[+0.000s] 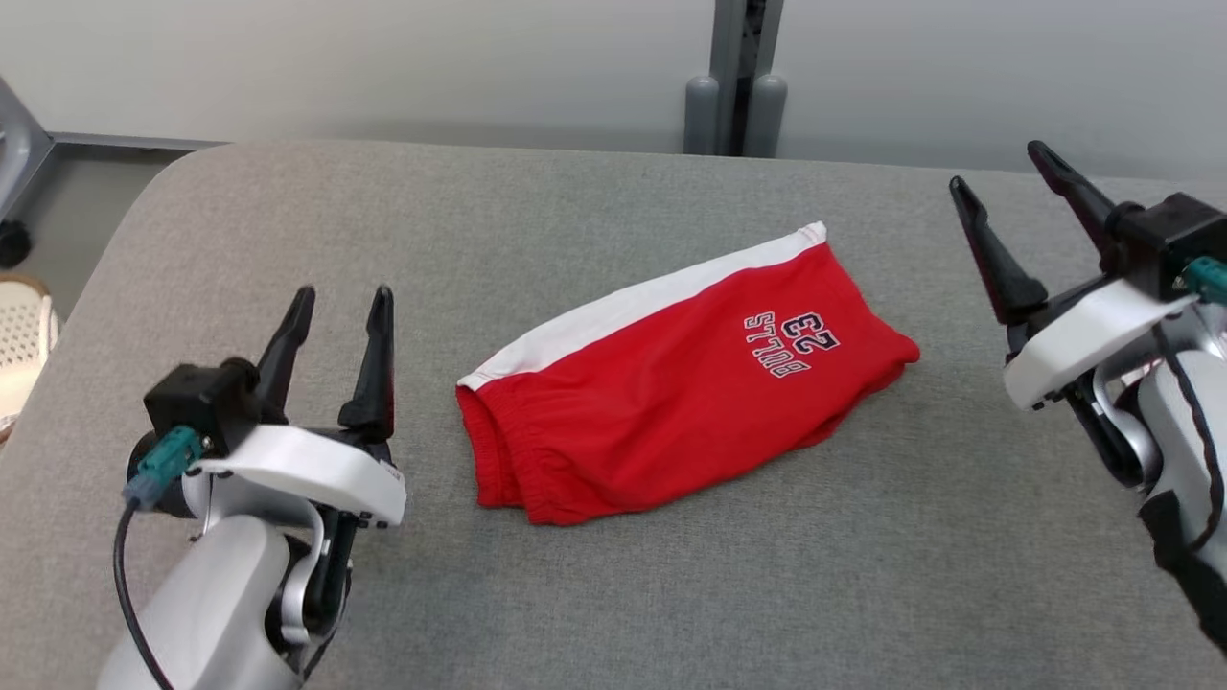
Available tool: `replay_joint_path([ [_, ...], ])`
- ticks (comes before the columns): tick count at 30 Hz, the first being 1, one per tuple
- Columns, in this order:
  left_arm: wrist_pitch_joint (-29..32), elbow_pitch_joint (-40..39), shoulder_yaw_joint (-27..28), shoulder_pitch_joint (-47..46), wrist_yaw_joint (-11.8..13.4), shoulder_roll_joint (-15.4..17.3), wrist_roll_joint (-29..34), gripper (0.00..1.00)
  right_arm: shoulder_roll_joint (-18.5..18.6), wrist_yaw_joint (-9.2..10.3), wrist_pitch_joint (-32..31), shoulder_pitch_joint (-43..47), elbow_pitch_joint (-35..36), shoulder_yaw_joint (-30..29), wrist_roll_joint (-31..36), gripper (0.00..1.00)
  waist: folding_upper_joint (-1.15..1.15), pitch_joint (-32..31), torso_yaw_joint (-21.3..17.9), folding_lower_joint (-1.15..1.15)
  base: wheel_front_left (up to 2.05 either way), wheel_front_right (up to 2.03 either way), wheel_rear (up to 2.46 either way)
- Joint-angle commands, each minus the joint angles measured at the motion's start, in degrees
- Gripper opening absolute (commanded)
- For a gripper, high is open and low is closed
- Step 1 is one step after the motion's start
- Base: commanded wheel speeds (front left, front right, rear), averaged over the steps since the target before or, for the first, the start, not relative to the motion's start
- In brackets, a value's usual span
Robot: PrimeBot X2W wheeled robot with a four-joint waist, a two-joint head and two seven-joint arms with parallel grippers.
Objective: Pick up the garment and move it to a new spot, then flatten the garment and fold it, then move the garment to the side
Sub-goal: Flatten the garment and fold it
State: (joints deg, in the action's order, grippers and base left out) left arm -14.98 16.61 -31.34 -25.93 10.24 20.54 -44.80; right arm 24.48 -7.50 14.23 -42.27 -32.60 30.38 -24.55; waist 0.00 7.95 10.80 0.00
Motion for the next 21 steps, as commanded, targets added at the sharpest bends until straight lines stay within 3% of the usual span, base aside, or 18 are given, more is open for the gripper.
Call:
replay_joint_path([
  [1, -0.1, -1.4, 2.0, 2.3, 0.5, -0.7, 2.7, 1.00, -1.3, 0.01, 0.6, 2.6, 1.3, -2.2, 1.9, 1.00, 0.00, -1.7, -1.8, 0.00, 0.00, 0.00, 0.00],
  [6, -0.2, -5.7, 9.4, 11.3, -1.1, -4.5, 10.2, 1.00, -7.5, 0.01, 1.0, 11.7, 7.0, -11.9, 7.4, 1.00, 0.00, -3.5, -3.6, 0.00, 0.00, 0.00, 0.00],
  [12, -0.2, -7.9, 17.4, 19.3, -6.0, -11.4, 14.9, 1.00, -15.2, 0.00, 1.0, 21.9, 12.3, -21.7, 9.8, 1.00, 0.00, -4.8, -4.7, 0.00, 0.00, 0.00, 0.00],
  [17, -0.2, -7.0, 22.9, 23.4, -9.3, -15.5, 18.5, 1.00, -18.9, 0.00, 1.0, 27.8, 14.8, -25.6, 11.2, 1.00, 0.00, -5.2, -5.1, 0.00, 0.00, 0.00, 0.00],
  [21, -0.2, -5.7, 25.3, 24.7, -11.7, -16.7, 21.1, 1.00, -20.0, 0.00, 0.5, 30.0, 15.8, -26.2, 12.4, 1.00, 0.00, -4.9, -5.1, 0.00, 0.00, 0.00, 0.00],
])
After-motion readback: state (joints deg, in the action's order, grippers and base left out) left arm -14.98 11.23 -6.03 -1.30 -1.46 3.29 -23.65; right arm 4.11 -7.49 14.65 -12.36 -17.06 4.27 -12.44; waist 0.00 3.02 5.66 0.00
